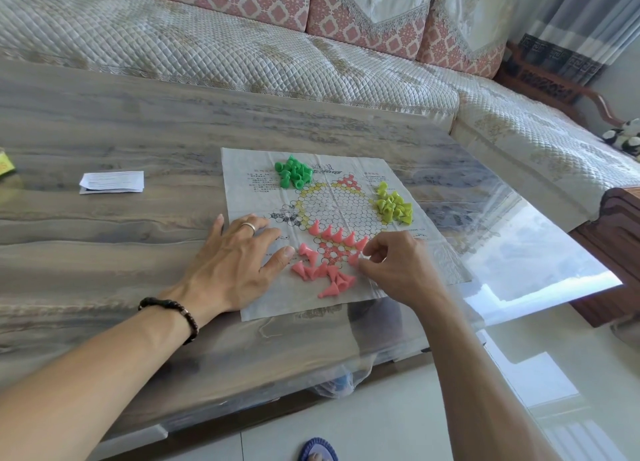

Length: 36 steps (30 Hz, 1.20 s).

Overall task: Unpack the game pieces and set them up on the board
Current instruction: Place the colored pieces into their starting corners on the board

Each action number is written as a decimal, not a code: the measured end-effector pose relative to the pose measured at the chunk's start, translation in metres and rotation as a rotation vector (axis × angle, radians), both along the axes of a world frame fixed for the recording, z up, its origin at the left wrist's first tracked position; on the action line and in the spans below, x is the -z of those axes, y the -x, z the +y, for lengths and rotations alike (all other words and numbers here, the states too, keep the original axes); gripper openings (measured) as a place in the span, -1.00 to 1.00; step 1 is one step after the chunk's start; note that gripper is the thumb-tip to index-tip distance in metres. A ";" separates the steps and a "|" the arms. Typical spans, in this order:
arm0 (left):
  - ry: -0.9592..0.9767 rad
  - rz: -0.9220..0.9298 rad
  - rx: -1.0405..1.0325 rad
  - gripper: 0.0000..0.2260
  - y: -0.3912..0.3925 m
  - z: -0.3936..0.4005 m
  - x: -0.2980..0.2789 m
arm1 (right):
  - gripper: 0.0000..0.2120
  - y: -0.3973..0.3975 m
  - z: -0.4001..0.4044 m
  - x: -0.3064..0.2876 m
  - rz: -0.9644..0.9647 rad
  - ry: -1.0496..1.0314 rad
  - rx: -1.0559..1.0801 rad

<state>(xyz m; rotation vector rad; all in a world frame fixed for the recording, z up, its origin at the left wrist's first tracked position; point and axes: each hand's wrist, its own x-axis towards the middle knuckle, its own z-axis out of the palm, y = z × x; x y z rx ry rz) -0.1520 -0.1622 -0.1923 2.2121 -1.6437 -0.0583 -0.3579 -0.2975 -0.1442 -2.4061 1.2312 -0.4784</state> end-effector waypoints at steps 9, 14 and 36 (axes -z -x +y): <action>0.001 -0.001 0.003 -0.25 0.001 0.000 -0.001 | -0.81 -0.013 -0.001 0.008 0.010 0.038 0.116; 0.002 0.003 0.006 -0.30 0.001 0.000 -0.002 | -0.90 -0.007 0.000 -0.003 0.015 0.030 0.080; -0.003 -0.004 0.005 -0.25 0.001 0.001 -0.002 | -0.86 -0.002 0.008 -0.021 -0.076 -0.152 -0.156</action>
